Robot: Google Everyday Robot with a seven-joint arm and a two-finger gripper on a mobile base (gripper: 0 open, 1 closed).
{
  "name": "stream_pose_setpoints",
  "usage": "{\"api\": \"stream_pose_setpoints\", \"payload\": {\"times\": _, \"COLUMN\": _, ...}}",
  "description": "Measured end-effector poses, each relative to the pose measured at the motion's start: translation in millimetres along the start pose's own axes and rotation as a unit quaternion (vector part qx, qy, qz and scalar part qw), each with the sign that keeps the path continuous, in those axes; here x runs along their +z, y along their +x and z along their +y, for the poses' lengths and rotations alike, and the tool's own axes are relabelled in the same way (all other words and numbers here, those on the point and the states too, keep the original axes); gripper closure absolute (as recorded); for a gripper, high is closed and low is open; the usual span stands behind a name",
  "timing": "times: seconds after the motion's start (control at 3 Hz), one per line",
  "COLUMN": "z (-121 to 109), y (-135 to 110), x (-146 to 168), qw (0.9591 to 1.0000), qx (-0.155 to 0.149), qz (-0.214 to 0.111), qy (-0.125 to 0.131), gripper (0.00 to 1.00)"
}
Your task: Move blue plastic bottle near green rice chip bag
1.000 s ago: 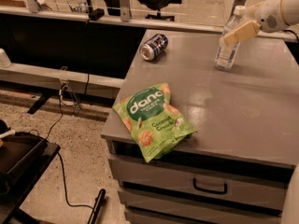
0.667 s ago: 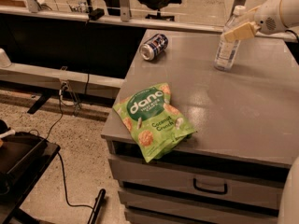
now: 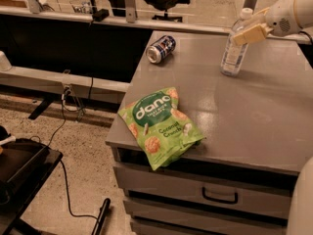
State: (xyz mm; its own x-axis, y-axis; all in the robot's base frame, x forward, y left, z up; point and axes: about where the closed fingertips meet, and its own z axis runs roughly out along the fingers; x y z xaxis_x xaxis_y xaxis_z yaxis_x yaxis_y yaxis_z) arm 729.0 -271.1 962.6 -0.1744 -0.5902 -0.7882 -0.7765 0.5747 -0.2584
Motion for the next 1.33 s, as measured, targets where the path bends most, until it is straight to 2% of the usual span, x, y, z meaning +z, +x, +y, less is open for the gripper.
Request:
{"api": "stream_pose_setpoints", "payload": {"times": 0.33, "z": 31, "y": -18, "x": -12, "qw": 0.9989, "qx": -0.026, "qz": -0.009, "qy": -0.039, "gripper": 1.0}}
{"api": "stream_pose_setpoints", "payload": {"times": 0.67, "z": 62, "y": -39, "x": -25, "qw": 0.9958, "qx": -0.054, "qz": -0.025, "qy": -0.069, "gripper": 1.0}}
{"api": "stream_pose_setpoints", "payload": {"times": 1.0, "z": 95, "y": -62, "x": -34, "qw": 0.9907, "qx": -0.089, "qz": -0.039, "qy": -0.095, "gripper": 1.0}}
{"api": "stream_pose_setpoints", "payload": {"times": 1.33, "z": 134, "y": -74, "x": -26, "qw": 0.9835, "qx": -0.117, "qz": -0.044, "qy": -0.131, "gripper": 1.0}}
